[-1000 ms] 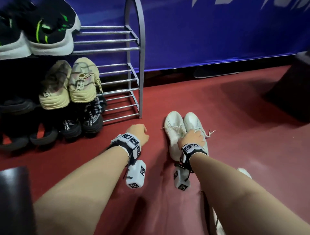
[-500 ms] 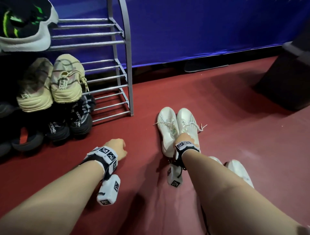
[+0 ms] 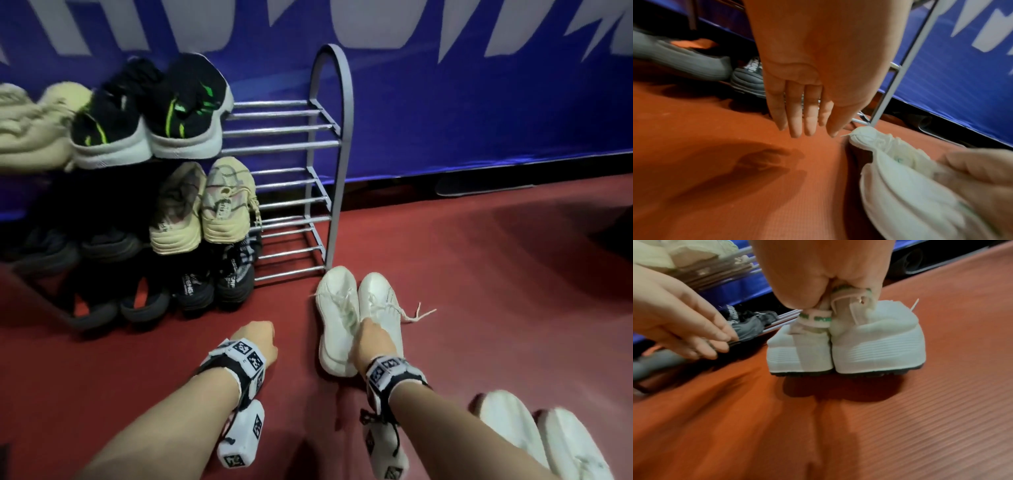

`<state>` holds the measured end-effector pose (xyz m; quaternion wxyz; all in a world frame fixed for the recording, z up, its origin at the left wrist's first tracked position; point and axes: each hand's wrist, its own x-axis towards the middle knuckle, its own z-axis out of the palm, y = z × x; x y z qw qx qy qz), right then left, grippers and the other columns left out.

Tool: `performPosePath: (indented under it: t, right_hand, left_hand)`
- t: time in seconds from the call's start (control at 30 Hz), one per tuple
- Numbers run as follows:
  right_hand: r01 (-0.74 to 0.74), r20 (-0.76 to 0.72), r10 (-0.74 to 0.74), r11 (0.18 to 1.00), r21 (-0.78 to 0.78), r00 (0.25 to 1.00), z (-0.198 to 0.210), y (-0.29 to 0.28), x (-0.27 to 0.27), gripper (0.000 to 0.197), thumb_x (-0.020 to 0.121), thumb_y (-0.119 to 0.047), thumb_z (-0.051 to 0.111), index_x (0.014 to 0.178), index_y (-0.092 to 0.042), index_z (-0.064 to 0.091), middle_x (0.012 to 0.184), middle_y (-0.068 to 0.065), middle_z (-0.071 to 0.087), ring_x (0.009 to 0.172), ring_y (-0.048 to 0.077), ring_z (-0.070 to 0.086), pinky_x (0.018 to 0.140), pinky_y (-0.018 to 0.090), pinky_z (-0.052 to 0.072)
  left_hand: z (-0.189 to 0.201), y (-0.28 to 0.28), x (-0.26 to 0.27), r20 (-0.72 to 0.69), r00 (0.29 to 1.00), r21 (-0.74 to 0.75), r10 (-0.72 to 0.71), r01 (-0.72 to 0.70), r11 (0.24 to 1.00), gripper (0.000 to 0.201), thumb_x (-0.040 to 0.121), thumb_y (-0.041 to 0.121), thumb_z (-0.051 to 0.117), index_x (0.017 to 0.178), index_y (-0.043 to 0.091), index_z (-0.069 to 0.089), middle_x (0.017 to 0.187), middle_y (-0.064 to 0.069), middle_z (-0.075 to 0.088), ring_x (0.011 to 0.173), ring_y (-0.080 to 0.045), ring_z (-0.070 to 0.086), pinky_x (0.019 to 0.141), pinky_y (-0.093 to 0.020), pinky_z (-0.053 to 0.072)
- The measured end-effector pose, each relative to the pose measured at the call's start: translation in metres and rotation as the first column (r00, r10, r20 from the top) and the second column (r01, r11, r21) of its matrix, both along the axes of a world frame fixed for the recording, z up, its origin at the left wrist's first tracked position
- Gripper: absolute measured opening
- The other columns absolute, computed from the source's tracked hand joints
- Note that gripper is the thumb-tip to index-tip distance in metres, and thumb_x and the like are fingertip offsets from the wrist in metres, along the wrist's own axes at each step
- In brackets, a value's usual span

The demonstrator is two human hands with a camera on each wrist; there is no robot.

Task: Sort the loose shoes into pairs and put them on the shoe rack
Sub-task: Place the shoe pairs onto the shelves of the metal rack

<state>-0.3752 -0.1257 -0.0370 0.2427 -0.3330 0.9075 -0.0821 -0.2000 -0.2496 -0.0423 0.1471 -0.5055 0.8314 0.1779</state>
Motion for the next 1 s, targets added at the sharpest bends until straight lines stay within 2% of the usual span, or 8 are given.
performPosePath:
  t: [0.1,0.2,0.3,0.37,0.47,0.6,0.87,1.0]
  right_hand:
    - [-0.102,0.051,0.102,0.995,0.011,0.994,-0.012,-0.006,0.034,0.031,0.088,-0.013,0.056,0.117,-0.012,0.048,0.123,0.008,0.058,0.116,0.024,0.057,0.097,0.029,0.043]
    - [-0.105,0.1,0.104,0.994,0.0,0.99,-0.02,-0.009,0.057,0.034,0.084,-0.014,0.059,0.115,-0.016,0.046,0.123,0.007,0.058,0.116,0.023,0.057,0.097,0.027,0.042]
    - [-0.072,0.131,0.062,0.995,0.068,0.989,-0.025,-0.015,0.067,0.047,0.086,-0.022,0.059,0.129,-0.013,0.041,0.129,0.006,0.055,0.12,0.023,0.055,0.099,0.029,0.042]
    - [-0.037,0.118,0.024,0.994,0.108,0.993,-0.027,-0.017,0.073,0.055,0.089,-0.037,0.055,0.134,-0.011,0.04,0.131,0.007,0.055,0.122,0.025,0.055,0.099,0.032,0.043]
    - [-0.004,0.102,-0.01,0.99,0.142,0.995,-0.028,-0.016,0.073,0.068,0.082,-0.064,0.051,0.123,-0.01,0.054,0.122,0.006,0.062,0.114,0.025,0.06,0.093,0.031,0.046]
    - [-0.05,0.188,0.011,0.978,0.204,0.982,-0.024,-0.017,0.061,0.063,0.084,-0.058,0.058,0.123,-0.008,0.059,0.122,0.006,0.063,0.114,0.024,0.06,0.088,0.028,0.045]
    - [-0.187,0.105,0.167,0.956,0.226,0.98,-0.026,-0.016,0.058,0.044,0.094,-0.043,0.052,0.12,-0.008,0.055,0.106,0.008,0.06,0.106,0.025,0.059,0.078,0.027,0.04]
    - [-0.186,0.074,0.176,0.969,0.163,0.982,-0.013,-0.009,0.057,0.032,0.097,-0.034,0.048,0.119,-0.011,0.054,0.118,0.009,0.061,0.112,0.027,0.059,0.088,0.029,0.044]
  left_hand:
    - [0.007,-0.01,0.014,-0.045,0.995,-0.01,0.086,-0.086,0.996,0.031,0.086,0.031,0.058,0.117,0.024,0.059,0.116,0.002,0.063,0.106,-0.019,0.061,0.088,-0.029,0.05]
    - [0.013,-0.015,0.027,-0.077,0.984,-0.018,0.162,-0.164,0.986,0.032,0.087,0.033,0.058,0.117,0.024,0.059,0.122,0.001,0.061,0.111,-0.02,0.06,0.092,-0.028,0.048]
    - [0.014,-0.013,0.037,-0.045,0.983,-0.005,0.177,-0.177,0.984,0.031,0.087,0.028,0.057,0.118,0.023,0.06,0.122,0.0,0.062,0.111,-0.021,0.06,0.092,-0.028,0.049]
    - [0.017,-0.01,0.041,-0.029,0.985,0.013,0.17,-0.17,0.985,0.032,0.087,0.027,0.058,0.119,0.024,0.059,0.122,-0.001,0.062,0.111,-0.022,0.06,0.092,-0.029,0.049]
    - [0.022,-0.006,0.041,-0.037,0.989,0.042,0.146,-0.145,0.989,0.033,0.086,0.026,0.059,0.12,0.024,0.059,0.124,0.0,0.061,0.114,-0.021,0.059,0.093,-0.027,0.046]
    - [0.023,0.002,0.034,-0.059,0.993,0.067,0.099,-0.095,0.993,0.032,0.085,0.028,0.061,0.117,0.025,0.06,0.123,0.001,0.061,0.113,-0.02,0.058,0.091,-0.026,0.044]
    - [0.021,0.004,0.029,-0.064,0.995,0.081,0.074,-0.069,0.994,0.034,0.084,0.028,0.062,0.118,0.024,0.06,0.123,-0.001,0.061,0.114,-0.021,0.057,0.092,-0.027,0.044]
    - [0.023,0.004,0.031,-0.089,0.992,0.057,0.087,-0.082,0.995,0.032,0.085,0.027,0.062,0.116,0.024,0.061,0.122,0.0,0.061,0.113,-0.021,0.058,0.089,-0.025,0.043]
